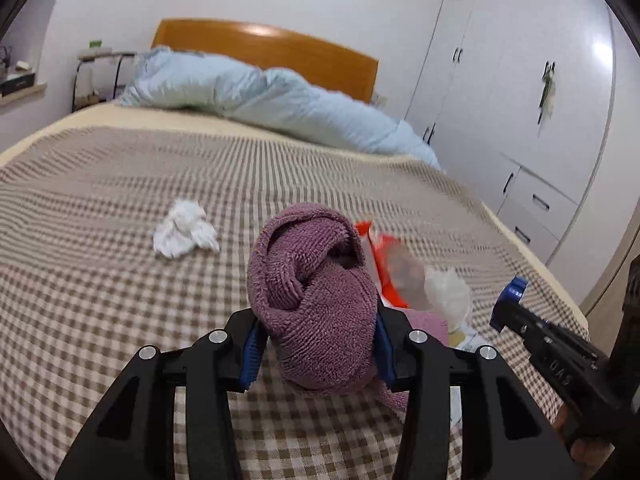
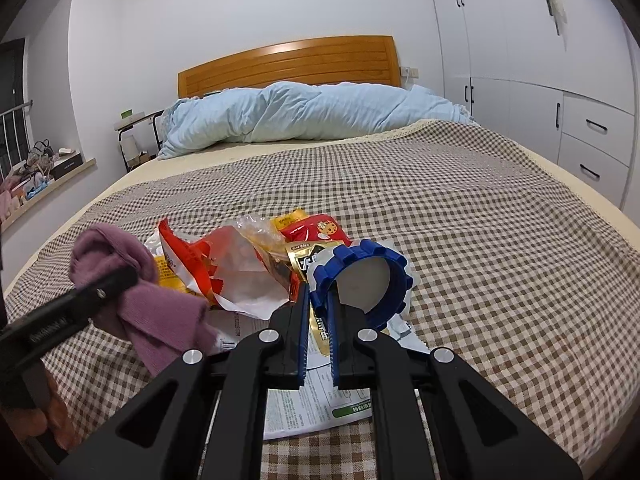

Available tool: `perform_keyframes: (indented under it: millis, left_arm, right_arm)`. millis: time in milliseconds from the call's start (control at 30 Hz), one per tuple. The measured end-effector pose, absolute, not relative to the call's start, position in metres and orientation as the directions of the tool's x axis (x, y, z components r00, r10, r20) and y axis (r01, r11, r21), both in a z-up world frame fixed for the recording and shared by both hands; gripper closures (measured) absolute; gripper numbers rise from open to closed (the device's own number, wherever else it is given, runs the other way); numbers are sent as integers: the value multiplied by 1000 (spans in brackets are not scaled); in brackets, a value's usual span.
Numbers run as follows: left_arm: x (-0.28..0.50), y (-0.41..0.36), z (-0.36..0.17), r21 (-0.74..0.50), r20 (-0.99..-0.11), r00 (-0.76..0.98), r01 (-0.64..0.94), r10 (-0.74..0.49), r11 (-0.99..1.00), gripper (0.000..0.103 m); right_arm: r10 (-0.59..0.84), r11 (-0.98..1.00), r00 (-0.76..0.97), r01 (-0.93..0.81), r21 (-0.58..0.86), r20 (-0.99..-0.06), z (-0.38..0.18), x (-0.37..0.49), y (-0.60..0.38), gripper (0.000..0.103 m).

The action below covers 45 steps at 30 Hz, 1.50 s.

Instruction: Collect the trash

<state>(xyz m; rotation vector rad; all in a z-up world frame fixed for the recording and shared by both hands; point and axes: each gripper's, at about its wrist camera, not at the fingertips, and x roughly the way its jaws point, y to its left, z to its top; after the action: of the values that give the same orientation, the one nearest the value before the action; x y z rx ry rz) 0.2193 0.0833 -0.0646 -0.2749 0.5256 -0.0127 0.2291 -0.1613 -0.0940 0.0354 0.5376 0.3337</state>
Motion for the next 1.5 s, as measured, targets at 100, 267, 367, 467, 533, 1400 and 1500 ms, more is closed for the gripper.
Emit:
perform_keyframes:
  millis: [100, 267, 367, 467, 533, 1400, 1500]
  left_arm:
    - [215, 84, -58, -237, -475, 878, -65, -57, 969, 60]
    - [216, 86, -59, -246, -481, 874, -63, -66, 967, 60]
    - [216, 86, -59, -248, -478, 875, -59, -69, 967, 60]
    - [215, 85, -58, -246, -472, 879, -56, -69, 968, 60]
    - [214, 85, -58, -248, -469, 880, -56, -70, 967, 60]
    - [211, 87, -56, -262, -466, 881, -50, -81, 964, 60]
    - [210, 86, -54, -259, -461, 883, -44, -84, 965, 60]
  right_arm:
    - [319, 946, 814, -304, 111, -485, -93, 227, -161, 94]
    - [318, 946, 819, -310, 97, -478, -92, 225, -159, 94]
    - [315, 946, 823, -310, 91, -472, -91, 224, -159, 94]
    - [313, 947, 826, -308, 89, -469, -90, 224, -161, 94]
    - [312, 947, 827, -307, 89, -468, -90, 224, -161, 94]
    - [310, 948, 833, -310, 77, -458, -87, 219, -160, 94]
    - [311, 947, 834, -312, 75, -455, -87, 219, -161, 94]
